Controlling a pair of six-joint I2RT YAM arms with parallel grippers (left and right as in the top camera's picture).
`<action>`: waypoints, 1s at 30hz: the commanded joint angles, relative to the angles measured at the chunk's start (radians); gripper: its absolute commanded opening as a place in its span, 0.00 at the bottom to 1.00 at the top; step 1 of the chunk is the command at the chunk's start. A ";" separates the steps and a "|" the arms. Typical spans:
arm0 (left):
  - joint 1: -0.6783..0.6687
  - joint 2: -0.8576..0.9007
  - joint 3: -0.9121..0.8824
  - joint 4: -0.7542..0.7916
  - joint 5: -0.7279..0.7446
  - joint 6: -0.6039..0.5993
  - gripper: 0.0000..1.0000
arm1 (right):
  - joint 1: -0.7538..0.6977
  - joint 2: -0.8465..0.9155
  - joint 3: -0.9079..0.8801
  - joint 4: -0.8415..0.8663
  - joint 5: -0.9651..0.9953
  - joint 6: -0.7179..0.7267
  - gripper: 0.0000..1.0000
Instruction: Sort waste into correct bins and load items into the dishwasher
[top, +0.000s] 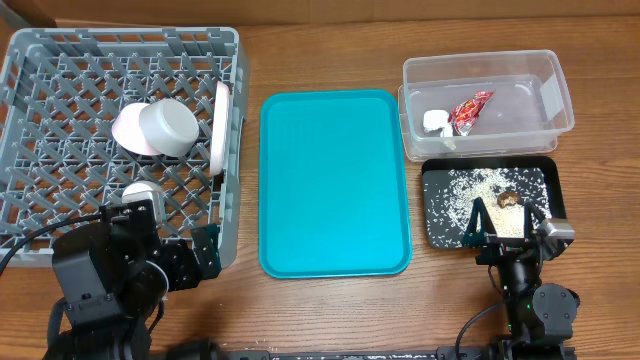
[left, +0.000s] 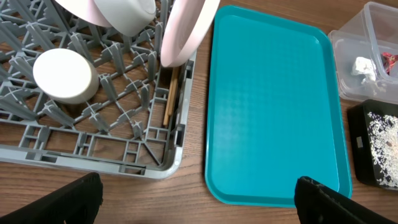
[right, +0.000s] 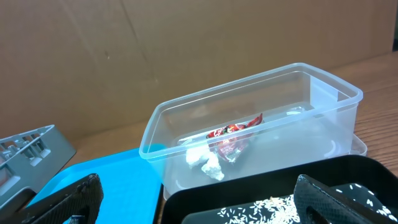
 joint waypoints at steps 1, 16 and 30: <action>-0.005 0.002 -0.002 0.001 0.015 -0.007 1.00 | -0.005 -0.011 -0.010 0.006 0.008 -0.006 1.00; -0.247 -0.340 -0.370 0.475 -0.077 0.006 1.00 | -0.006 -0.011 -0.010 0.006 0.008 -0.006 1.00; -0.250 -0.695 -0.965 1.123 -0.069 -0.070 1.00 | -0.005 -0.011 -0.010 0.006 0.008 -0.006 1.00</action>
